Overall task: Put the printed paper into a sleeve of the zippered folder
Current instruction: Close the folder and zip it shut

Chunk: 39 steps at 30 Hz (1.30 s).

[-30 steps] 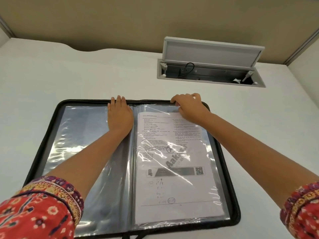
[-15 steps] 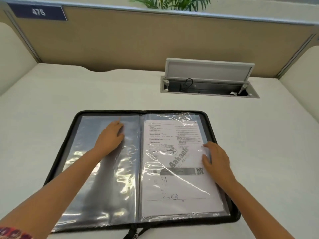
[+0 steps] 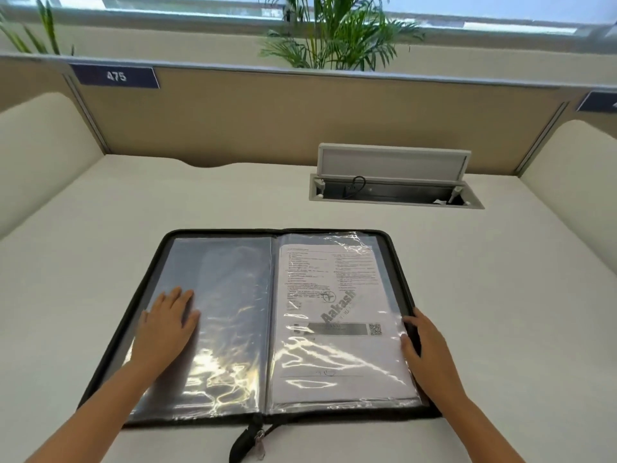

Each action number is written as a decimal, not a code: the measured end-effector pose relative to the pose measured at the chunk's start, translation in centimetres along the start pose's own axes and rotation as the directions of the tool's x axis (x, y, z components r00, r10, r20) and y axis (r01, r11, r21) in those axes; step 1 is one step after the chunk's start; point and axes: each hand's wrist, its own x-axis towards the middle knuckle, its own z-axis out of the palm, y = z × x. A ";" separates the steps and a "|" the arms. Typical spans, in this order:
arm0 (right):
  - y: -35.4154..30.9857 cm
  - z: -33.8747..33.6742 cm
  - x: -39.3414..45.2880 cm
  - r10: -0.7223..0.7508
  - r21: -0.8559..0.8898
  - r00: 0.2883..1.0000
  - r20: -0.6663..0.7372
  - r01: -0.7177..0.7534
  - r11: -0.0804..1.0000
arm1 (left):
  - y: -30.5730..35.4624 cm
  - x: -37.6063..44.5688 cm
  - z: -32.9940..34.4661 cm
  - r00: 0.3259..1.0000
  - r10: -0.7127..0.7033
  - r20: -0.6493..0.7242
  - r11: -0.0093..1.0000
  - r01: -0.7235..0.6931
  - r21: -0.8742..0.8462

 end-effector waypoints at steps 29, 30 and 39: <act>0.8 0.5 0.1 -0.015 0.066 0.986 -0.168 0.027 0.997 | -4.4 1.4 -5.2 0.838 -0.530 0.131 0.680 0.512 -0.525; 0.8 0.5 0.2 -0.012 0.066 0.985 -0.173 0.024 0.998 | -4.3 1.4 -5.7 0.841 -0.528 0.122 0.678 0.504 -0.535; 0.5 0.2 1.0 -0.026 0.032 0.980 -0.196 0.033 0.999 | -2.1 2.3 -12.4 0.914 -0.392 0.102 0.692 0.366 -0.622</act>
